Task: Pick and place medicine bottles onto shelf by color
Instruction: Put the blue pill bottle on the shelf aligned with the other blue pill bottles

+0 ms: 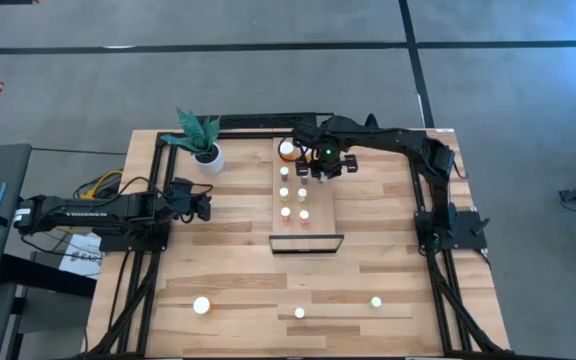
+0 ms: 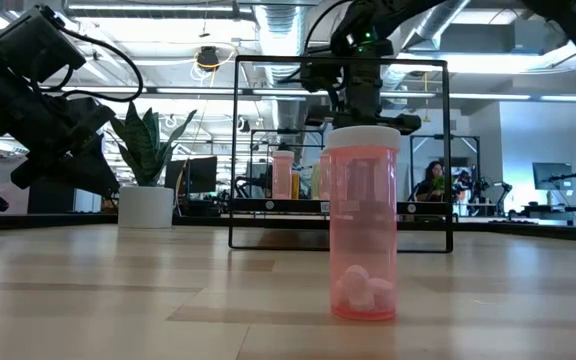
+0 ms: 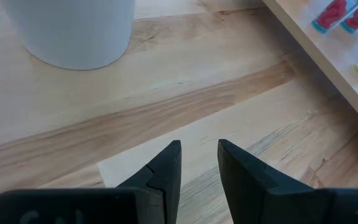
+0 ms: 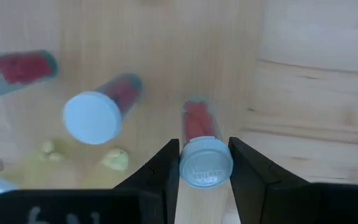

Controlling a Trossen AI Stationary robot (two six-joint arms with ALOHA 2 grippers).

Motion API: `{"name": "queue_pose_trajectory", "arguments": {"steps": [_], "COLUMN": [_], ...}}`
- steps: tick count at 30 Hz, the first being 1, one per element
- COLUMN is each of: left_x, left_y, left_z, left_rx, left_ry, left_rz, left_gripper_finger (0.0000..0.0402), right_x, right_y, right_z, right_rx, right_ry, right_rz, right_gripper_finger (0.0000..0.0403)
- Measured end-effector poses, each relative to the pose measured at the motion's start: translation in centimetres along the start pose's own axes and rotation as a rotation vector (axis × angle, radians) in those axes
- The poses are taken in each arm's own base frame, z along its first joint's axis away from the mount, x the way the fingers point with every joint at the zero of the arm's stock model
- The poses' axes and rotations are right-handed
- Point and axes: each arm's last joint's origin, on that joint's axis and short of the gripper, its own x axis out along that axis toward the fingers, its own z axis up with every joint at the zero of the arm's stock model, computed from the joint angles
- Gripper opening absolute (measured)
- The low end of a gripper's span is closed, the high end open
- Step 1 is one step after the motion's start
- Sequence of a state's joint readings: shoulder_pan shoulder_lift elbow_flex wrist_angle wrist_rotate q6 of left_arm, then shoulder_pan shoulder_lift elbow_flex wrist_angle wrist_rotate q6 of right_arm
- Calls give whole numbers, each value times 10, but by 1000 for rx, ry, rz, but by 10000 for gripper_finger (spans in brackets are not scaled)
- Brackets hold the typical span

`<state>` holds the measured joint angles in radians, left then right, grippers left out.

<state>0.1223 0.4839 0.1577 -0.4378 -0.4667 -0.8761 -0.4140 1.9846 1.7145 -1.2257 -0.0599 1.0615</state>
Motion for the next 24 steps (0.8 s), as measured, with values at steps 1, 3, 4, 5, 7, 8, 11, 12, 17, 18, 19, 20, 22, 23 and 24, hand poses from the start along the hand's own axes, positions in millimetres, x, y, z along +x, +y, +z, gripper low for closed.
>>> {"name": "queue_pose_trajectory", "arguments": {"steps": [1, 3, 4, 5, 7, 8, 11, 12, 17, 18, 19, 20, 22, 23, 24], "left_x": [0, 0, 0, 0, 0, 0, 0, 0, 0, 0, 0, 0, 0, 0, 0], "left_y": [0, 0, 0, 0, 0, 0, 0, 0, 0, 0, 0, 0, 0, 0, 0], "left_z": [0, 0, 0, 0, 0, 0, 0, 0, 0, 0, 0, 0, 0, 0, 0], "left_rx": [0, 0, 0, 0, 0, 0, 0, 0, 0, 0, 0, 0, 0, 0, 0], "left_ry": [0, 0, 0, 0, 0, 0, 0, 0, 0, 0, 0, 0, 0, 0, 0], "left_rz": [0, 0, 0, 0, 0, 0, 0, 0, 0, 0, 0, 0, 0, 0, 0], "left_gripper_finger": [91, 91, 91, 91, 91, 91, 91, 91, 91, 91, 91, 91, 91, 91, 91], "right_x": [0, 0, 0, 1, 1, 1, 1, 1, 1, 1, 1, 1, 1, 1, 1], "right_y": [1, 1, 1, 2, 2, 3, 2, 2, 4, 5, 5, 6, 7, 7, 7], "right_z": [-1, -3, -3, -4, -5, -5, -4, -4, -6, -7, -8, -9, -11, -11, -12], "right_rx": [-3, -10, -21, -31, -36, -37, -39, -40, -98, -112, -121, -125, -148, -164, -178], "right_ry": [0, -6, -6, -7, -11, -15, -27, -29, -33, -36, -38, -43, -45, -49, -51], "right_rz": [-2, -8, -8, -8, -8, -10, -17, -18, -16, -16, -17, -19, -22, -25, -27], "right_gripper_finger": [128, 129, 130, 130, 130, 130, 131, 131, 131, 131, 131, 131, 131, 131, 131]}}
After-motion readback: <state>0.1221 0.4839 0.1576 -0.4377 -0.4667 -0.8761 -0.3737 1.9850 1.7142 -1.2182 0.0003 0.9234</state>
